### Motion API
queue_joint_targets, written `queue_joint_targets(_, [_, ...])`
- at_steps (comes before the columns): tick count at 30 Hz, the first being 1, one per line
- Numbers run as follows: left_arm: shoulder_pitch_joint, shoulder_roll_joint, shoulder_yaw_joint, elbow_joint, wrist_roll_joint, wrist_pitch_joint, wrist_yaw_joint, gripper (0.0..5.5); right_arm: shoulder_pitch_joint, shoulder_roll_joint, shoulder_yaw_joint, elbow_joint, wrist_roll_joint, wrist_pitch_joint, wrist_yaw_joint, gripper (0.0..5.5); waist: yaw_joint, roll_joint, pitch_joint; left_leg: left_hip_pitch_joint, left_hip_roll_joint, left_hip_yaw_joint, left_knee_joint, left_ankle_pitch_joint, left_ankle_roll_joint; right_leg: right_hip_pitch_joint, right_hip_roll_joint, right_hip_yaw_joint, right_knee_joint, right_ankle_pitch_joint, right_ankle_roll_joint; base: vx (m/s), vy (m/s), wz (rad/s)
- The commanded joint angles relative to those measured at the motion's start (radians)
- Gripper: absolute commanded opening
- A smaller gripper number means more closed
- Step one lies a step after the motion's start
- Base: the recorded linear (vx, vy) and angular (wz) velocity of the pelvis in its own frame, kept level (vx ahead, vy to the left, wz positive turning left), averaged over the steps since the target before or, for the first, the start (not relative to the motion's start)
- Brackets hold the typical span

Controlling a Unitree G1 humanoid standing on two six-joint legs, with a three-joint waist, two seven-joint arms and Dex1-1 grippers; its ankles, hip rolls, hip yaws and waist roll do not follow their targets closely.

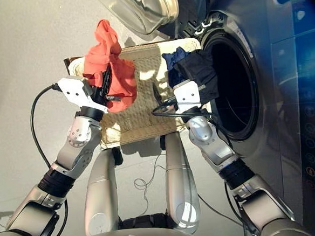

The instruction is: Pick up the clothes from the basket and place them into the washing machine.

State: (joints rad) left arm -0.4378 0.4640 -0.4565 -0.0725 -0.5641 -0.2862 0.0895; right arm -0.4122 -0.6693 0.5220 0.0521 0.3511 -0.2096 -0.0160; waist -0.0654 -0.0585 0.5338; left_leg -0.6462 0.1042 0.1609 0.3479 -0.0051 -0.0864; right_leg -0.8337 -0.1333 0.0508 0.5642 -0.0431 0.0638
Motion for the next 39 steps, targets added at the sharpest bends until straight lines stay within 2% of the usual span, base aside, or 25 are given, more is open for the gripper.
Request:
queue_joint_targets(1, [0.005, 0.085, 0.01, -0.196, -0.047, -0.056, -0.123, 0.0, -0.093, -0.118, 0.032, -0.128, -0.008, 0.008, 0.123, 5.5, -0.01, 0.038, -0.014, -0.014, 0.008, -0.028, 0.074, -0.041, -0.014, 0.098, -0.014, 0.005, -0.105, 0.041, 0.083, 0.0, 0.0, 0.0])
queue_joint_targets(3, [-0.012, 0.109, -0.013, -0.221, -0.072, -0.05, -0.153, 0.0, -0.19, -0.145, 0.092, -0.134, -0.067, 0.021, 0.141, 5.5, -0.003, 0.045, -0.014, -0.01, 0.009, -0.025, 0.076, -0.04, -0.014, 0.101, -0.013, 0.008, -0.103, 0.04, 0.083, 0.0, 0.0, 0.0])
queue_joint_targets(5, [-0.021, 0.113, -0.03, -0.237, -0.084, -0.04, -0.166, 0.0, -0.255, -0.131, 0.123, -0.135, -0.093, 0.033, 0.136, 5.5, 0.0, 0.049, -0.014, -0.008, 0.01, -0.023, 0.077, -0.039, -0.014, 0.102, -0.013, 0.011, -0.104, 0.04, 0.083, 0.0, 0.0, 0.0])
queue_joint_targets(9, [-0.042, 0.105, -0.052, -0.251, -0.094, -0.032, -0.174, 0.0, -0.368, -0.081, 0.158, -0.138, -0.137, 0.038, 0.127, 5.5, 0.008, 0.06, -0.014, -0.007, 0.01, -0.018, 0.078, -0.038, -0.013, 0.099, -0.012, 0.017, -0.104, 0.041, 0.081, 0.0, 0.0, 0.0])
queue_joint_targets(13, [-0.041, 0.08, -0.071, -0.248, -0.124, -0.018, -0.182, 0.0, -0.419, -0.018, 0.154, -0.124, -0.147, 0.036, 0.103, 5.5, 0.012, 0.069, -0.014, -0.012, 0.014, -0.013, 0.083, -0.037, -0.012, 0.089, -0.008, 0.023, -0.099, 0.039, 0.077, 0.0, 0.0, 0.0])
queue_joint_targets(23, [-0.044, 0.047, -0.106, -0.22, -0.142, 0.014, -0.189, 0.0, -0.455, 0.085, 0.112, -0.123, -0.184, 0.021, 0.046, 5.5, 0.014, 0.074, -0.014, -0.026, 0.021, -0.008, 0.096, -0.042, -0.007, 0.075, -0.005, 0.029, -0.093, 0.036, 0.073, 0.0, 0.0, 0.0])
queue_joint_targets(34, [-0.039, 0.054, -0.114, -0.196, -0.164, 0.023, -0.183, 0.0, -0.438, 0.104, 0.063, -0.224, -0.214, -0.013, -0.003, 5.5, 0.011, 0.071, -0.014, -0.042, 0.024, -0.003, 0.108, -0.045, -0.003, 0.06, -0.002, 0.027, -0.083, 0.033, 0.072, 0.0, 0.0, 0.0])
queue_joint_targets(35, [-0.038, 0.058, -0.116, -0.193, -0.164, 0.024, -0.183, 0.0, -0.437, 0.106, 0.058, -0.238, -0.219, -0.017, -0.008, 3.54, 0.011, 0.07, -0.014, -0.043, 0.024, -0.003, 0.109, -0.046, -0.002, 0.058, -0.001, 0.028, -0.082, 0.033, 0.072, 0.0, 0.0, 0.0])
queue_joint_targets(36, [-0.035, 0.059, -0.118, -0.185, -0.161, 0.024, -0.18, 0.0, -0.429, 0.113, 0.047, -0.254, -0.221, -0.03, -0.022, 0.3, 0.01, 0.07, -0.014, -0.045, 0.025, -0.002, 0.111, -0.046, -0.002, 0.057, -0.001, 0.029, -0.081, 0.033, 0.072, 0.0, 0.0, 0.0])
queue_joint_targets(37, [-0.035, 0.059, -0.118, -0.185, -0.161, 0.024, -0.18, 0.0, -0.428, 0.113, 0.046, -0.254, -0.221, -0.03, -0.022, 0.0, 0.011, 0.069, -0.014, -0.045, 0.025, -0.002, 0.111, -0.047, -0.002, 0.057, -0.001, 0.029, -0.081, 0.032, 0.072, 0.0, 0.0, 0.0])
queue_joint_targets(39, [-0.032, 0.063, -0.118, -0.179, -0.158, 0.022, -0.176, 0.0, -0.417, 0.123, 0.032, -0.263, -0.221, -0.041, -0.036, 0.0, 0.011, 0.071, -0.014, -0.046, 0.026, -0.002, 0.112, -0.047, -0.001, 0.056, -0.001, 0.03, -0.08, 0.033, 0.073, 0.0, 0.0, 0.0])
